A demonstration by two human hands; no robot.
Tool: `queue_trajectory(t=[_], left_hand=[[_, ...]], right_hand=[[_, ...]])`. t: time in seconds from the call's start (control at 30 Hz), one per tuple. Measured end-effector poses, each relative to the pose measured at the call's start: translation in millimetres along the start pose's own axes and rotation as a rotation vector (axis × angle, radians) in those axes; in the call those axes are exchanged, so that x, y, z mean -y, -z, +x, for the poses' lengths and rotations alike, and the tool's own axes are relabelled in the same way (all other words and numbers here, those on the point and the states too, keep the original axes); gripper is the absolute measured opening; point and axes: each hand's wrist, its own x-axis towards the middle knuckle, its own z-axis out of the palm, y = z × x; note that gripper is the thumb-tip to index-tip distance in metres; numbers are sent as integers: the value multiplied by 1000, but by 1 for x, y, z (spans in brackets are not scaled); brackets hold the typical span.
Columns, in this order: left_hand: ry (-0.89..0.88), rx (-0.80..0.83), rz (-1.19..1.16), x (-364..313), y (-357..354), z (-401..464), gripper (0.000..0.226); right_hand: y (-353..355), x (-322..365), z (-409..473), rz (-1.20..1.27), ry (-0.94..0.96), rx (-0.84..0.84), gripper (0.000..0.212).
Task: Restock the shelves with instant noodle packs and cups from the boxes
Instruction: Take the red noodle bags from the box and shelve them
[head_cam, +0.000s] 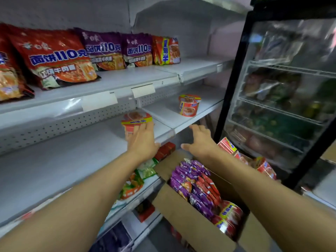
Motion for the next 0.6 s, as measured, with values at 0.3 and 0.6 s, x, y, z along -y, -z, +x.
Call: queue_trajectory(t=[0.3, 0.6], left_hand=[[-74, 200, 22, -56, -96, 13, 70], [-43, 376, 18, -106, -204, 53, 71]], right_hand=[[-19, -114, -5, -35, -171, 68, 74], [-48, -231, 28, 42, -323, 181, 71]])
